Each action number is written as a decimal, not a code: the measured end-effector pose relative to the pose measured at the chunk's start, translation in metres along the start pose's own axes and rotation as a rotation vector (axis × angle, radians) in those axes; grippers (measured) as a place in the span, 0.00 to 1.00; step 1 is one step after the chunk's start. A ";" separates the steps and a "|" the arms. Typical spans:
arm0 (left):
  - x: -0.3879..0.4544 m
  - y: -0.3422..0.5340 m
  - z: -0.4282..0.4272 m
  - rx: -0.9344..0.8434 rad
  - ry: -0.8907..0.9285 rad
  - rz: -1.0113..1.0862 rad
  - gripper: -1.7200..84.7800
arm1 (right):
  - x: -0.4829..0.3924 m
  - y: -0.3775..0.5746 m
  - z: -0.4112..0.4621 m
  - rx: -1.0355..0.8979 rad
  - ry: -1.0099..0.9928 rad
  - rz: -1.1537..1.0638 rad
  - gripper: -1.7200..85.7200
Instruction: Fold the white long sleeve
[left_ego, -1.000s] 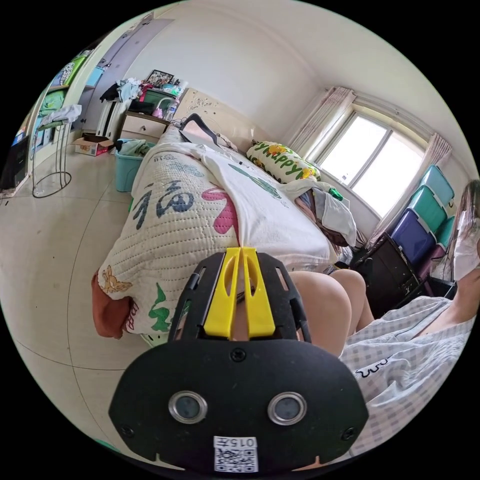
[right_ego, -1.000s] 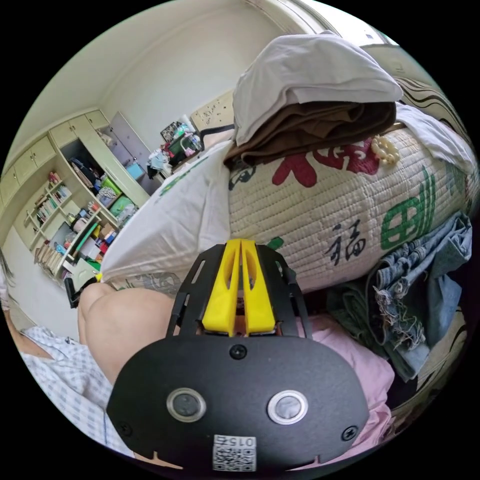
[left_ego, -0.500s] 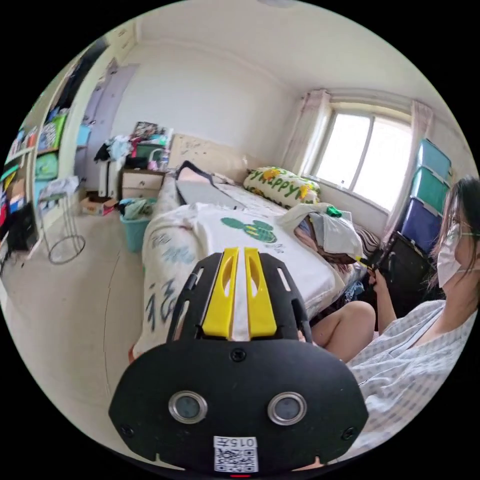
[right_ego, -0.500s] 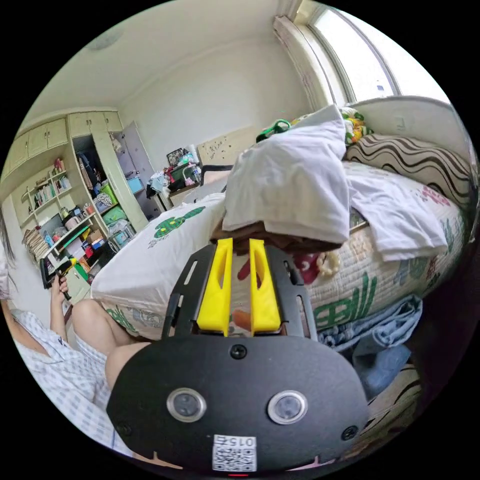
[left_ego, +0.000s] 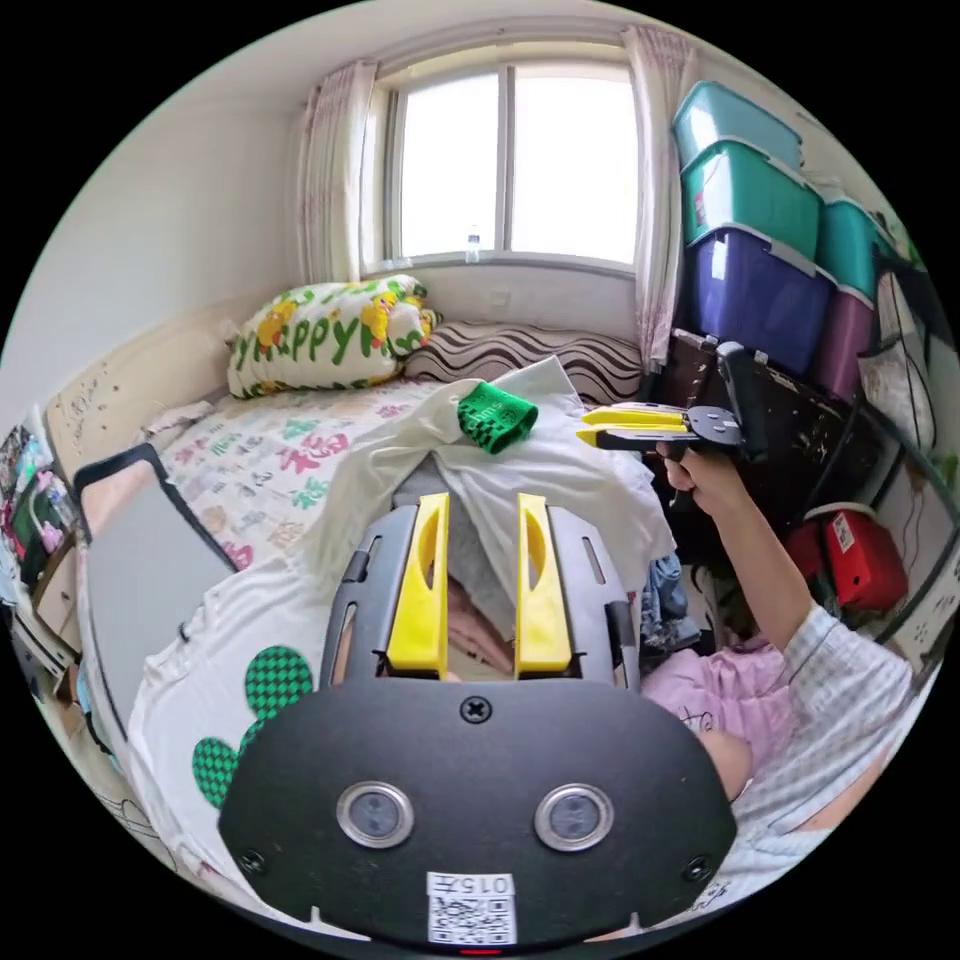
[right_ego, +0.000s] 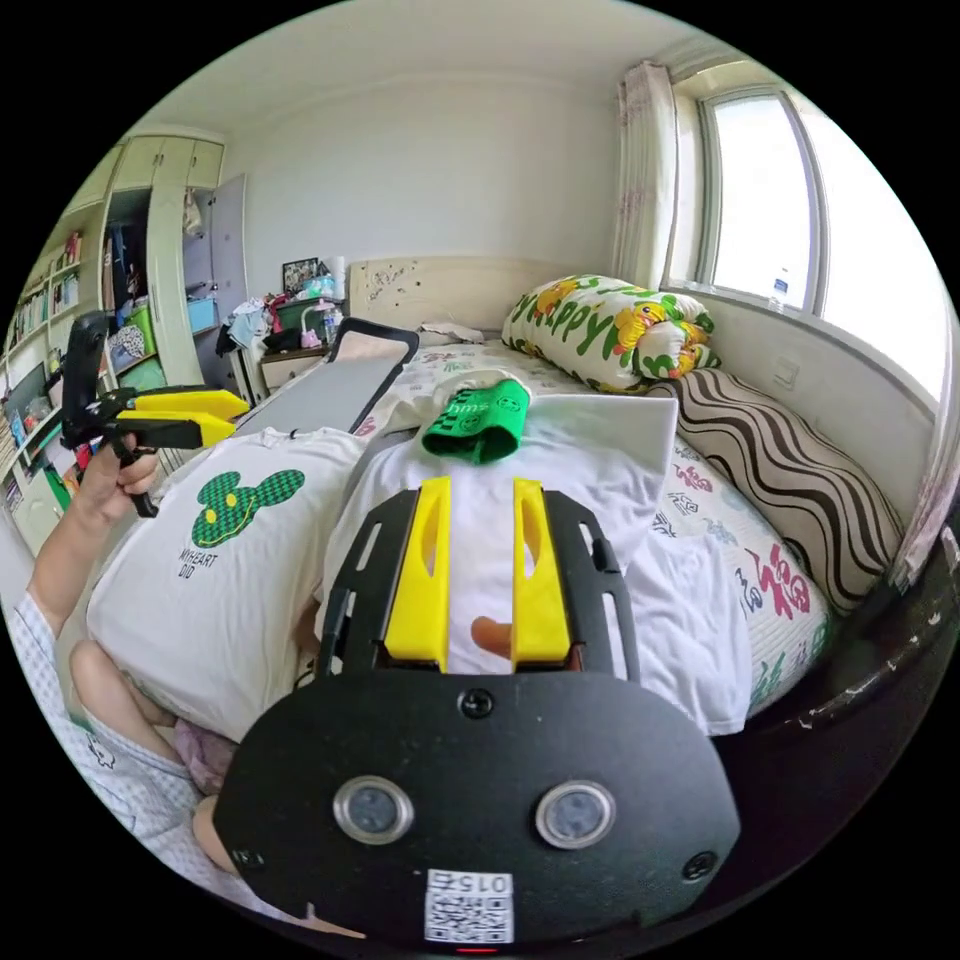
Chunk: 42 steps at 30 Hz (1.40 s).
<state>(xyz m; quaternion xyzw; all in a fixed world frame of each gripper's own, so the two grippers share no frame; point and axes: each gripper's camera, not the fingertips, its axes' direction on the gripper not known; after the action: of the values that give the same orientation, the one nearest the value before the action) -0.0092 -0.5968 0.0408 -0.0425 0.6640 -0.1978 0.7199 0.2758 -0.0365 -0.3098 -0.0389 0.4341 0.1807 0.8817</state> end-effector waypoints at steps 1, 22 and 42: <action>0.000 -0.008 0.013 -0.007 -0.004 -0.010 0.15 | 0.001 -0.006 0.004 -0.018 -0.002 -0.003 0.13; -0.013 -0.032 0.021 0.201 -0.220 -0.028 0.02 | -0.057 -0.103 -0.016 0.173 -0.229 -0.097 0.01; -0.082 0.407 -0.154 -0.069 -0.203 -0.300 0.01 | -0.381 0.018 0.097 -0.187 -0.978 -0.596 0.02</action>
<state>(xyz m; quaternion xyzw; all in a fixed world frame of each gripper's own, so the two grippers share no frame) -0.0698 -0.1645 -0.0316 -0.1856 0.5804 -0.2747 0.7438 0.1298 -0.1070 0.0491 -0.1490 -0.0712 -0.0409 0.9854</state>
